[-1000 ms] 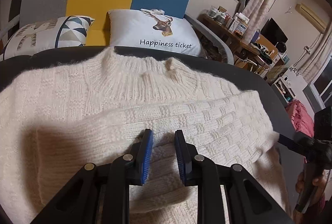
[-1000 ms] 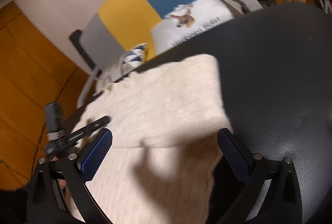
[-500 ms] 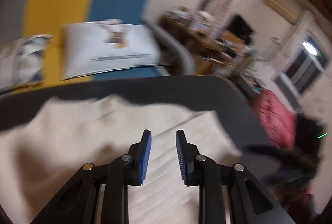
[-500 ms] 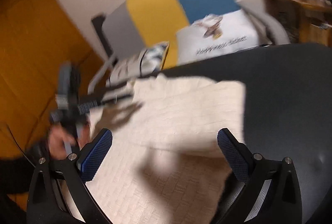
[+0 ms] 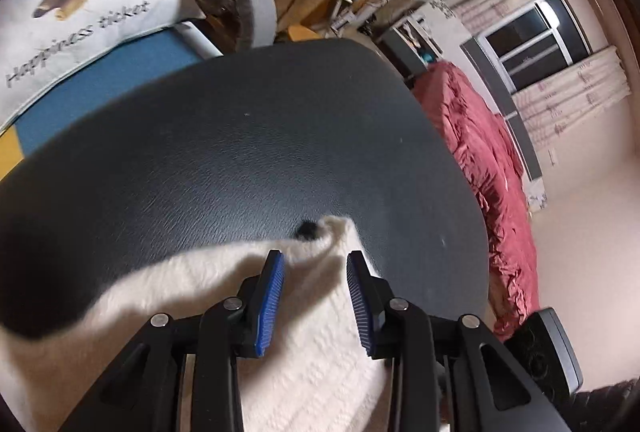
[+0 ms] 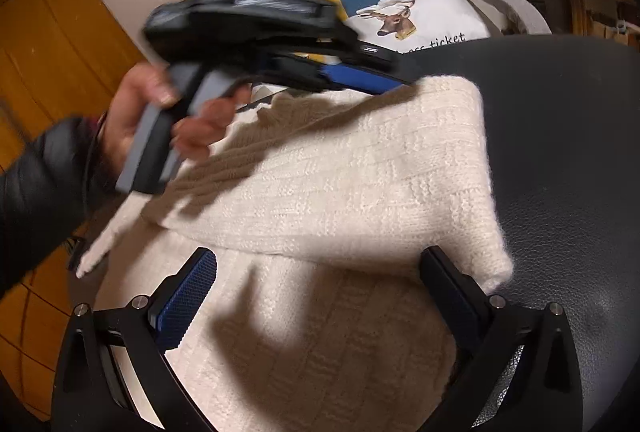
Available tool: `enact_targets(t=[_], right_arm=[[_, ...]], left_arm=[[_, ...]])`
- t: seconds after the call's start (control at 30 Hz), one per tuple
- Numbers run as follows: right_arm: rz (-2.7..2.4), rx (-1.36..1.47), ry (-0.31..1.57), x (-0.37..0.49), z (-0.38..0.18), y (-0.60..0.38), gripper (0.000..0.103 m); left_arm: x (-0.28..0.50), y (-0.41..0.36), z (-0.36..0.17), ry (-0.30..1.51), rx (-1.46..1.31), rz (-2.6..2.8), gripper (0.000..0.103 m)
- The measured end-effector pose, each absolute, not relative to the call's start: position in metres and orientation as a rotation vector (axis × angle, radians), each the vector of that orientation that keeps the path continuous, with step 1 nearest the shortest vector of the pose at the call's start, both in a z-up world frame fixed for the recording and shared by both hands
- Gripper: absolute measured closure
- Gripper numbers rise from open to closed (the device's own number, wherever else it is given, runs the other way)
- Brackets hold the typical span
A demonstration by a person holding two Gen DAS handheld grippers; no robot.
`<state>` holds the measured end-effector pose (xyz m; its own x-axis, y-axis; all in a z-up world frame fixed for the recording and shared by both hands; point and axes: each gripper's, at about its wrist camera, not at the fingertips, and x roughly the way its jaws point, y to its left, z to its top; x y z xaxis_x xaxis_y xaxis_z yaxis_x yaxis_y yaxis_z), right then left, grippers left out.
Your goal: Fold clothes
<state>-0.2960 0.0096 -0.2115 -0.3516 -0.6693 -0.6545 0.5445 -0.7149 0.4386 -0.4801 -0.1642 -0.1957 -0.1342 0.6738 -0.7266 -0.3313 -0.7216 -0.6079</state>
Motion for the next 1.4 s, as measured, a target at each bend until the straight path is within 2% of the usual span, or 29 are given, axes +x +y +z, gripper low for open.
enact_targets(t=[0.1,0.57,0.7,0.83,0.93,0.97,1.03,1.23,1.4], right_arm=[[-2.105,1.104,-0.159,-0.294,-0.211,0.008,0.0],[-2.137,1.093,-0.102,-0.289,-0.211,0.003,0.0],[-2.134,1.088,-0.111,-0.289,-0.213,0.004,0.0],[-2.124,1.084,-0.137,-0.29,-0.215,0.006,0.0],[-2.123,1.083,-0.139,-0.29,-0.216,0.004,0.0],[-2.124,1.083,-0.137,-0.29,-0.215,0.005,0.0],[-2.127,1.083,-0.132,-0.29,-0.215,0.005,0.0],[-2.135,1.083,-0.12,-0.289,-0.215,0.004,0.0],[-2.14,1.083,-0.109,-0.288,-0.215,0.002,0.0]], left_arm=[[-0.488,-0.156,-0.2,-0.385,-1.458,1.826,0.071],[-0.503,-0.105,-0.191,0.001,-1.471,1.62,0.071],[-0.507,-0.106,-0.183,-0.048,-1.407,1.549,0.071],[-0.508,-0.094,-0.188,-0.015,-1.433,1.504,0.072],[-0.494,-0.085,-0.185,0.085,-1.406,1.491,0.075],[-0.49,-0.085,-0.184,0.128,-1.404,1.508,0.079],[-0.493,-0.089,-0.187,0.198,-1.434,1.597,0.093],[-0.487,-0.098,-0.183,0.176,-1.344,1.79,0.097],[-0.47,-0.123,-0.159,-0.021,-1.1,1.838,0.097]])
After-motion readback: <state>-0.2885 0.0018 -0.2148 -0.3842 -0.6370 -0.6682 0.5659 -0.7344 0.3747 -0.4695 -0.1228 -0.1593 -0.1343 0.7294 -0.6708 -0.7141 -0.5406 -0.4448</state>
